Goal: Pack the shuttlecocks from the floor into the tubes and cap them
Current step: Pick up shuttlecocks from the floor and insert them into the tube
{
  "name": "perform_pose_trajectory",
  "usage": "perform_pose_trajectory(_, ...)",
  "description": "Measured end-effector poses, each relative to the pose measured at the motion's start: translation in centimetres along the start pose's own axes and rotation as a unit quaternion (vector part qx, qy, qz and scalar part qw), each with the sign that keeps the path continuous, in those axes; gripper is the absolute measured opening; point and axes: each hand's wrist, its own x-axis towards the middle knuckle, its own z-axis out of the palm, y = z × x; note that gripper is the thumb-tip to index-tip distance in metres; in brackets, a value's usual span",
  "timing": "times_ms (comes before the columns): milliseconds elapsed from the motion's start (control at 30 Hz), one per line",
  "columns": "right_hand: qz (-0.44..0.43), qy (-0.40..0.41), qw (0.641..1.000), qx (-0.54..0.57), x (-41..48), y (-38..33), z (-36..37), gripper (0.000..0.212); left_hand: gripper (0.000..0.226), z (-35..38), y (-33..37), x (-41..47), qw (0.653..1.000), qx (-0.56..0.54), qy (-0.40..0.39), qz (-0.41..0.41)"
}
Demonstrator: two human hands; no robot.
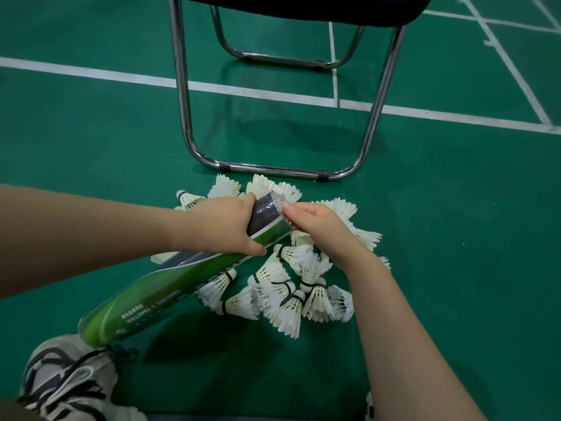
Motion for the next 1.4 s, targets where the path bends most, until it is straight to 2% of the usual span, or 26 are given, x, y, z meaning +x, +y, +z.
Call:
perform_pose_trajectory(133, 0.028, -0.069, 0.996, -0.044, 0.1, -0.9, -0.1, 0.029, 0.065, 0.1, -0.1, -0.3, 1.0, 0.022, 0.005, 0.01)
perform_pose_trajectory(233, 0.03, -0.102, 0.993, -0.05, 0.4, -1.4, 0.3, 0.016, 0.064, -0.2, -0.1, -0.7, 0.999, 0.032, 0.014, 0.023)
perform_pose_trajectory(333, 0.034, -0.159, 0.981, -0.103, 0.6, -1.7, 1.3, 0.005, 0.062, -0.2, 0.2, -1.5, 0.998, 0.038, 0.016, 0.043)
perform_pose_trajectory(467, 0.016, -0.242, 0.964, -0.111, 0.6, -1.5, 2.5, 0.024, 0.061, 0.4, 0.3, -2.4, 0.996, 0.065, 0.006, 0.059)
perform_pose_trajectory(567, 0.015, -0.178, 0.982, -0.064, 0.6, -1.2, 3.3, 0.016, 0.059, 0.3, -0.3, -2.4, 0.998, 0.031, -0.002, 0.048)
perform_pose_trajectory(667, -0.029, 0.018, 0.999, 0.025, 0.7, -1.2, 3.5, 0.019, 0.058, -0.5, -1.0, -1.9, 0.999, -0.003, 0.015, 0.036)
perform_pose_trajectory(767, -0.044, 0.211, 0.969, 0.118, 0.9, -1.2, 1.5, 0.024, 0.065, -1.1, -1.2, -1.4, 0.999, -0.019, 0.027, 0.022)
perform_pose_trajectory(833, 0.006, 0.263, 0.961, 0.084, 1.1, -0.3, -0.5, 0.021, 0.069, -1.1, -1.1, -1.4, 1.0, -0.012, 0.021, 0.017)
perform_pose_trajectory(967, 0.103, 0.248, 0.962, -0.055, 0.9, 3.5, -2.6, 0.016, 0.069, -0.6, -1.0, -1.5, 1.0, 0.001, 0.01, 0.015)
perform_pose_trajectory(1100, 0.152, 0.213, 0.96, -0.101, 0.9, 7.0, -2.0, 0.025, 0.07, -0.6, -0.8, -1.0, 1.0, -0.006, 0.001, 0.009)
perform_pose_trajectory(1233, 0.165, 0.152, 0.963, -0.147, 0.8, 9.7, -0.7, 0.031, 0.073, -0.4, 0.1, -0.3, 1.0, -0.001, 0.001, 0.017)
perform_pose_trajectory(1400, 0.213, 0.118, 0.933, -0.266, 1.5, 12.4, 0.5, 0.042, 0.062, 0.1, 0.8, 0.2, 0.999, 0.017, -0.005, 0.029)
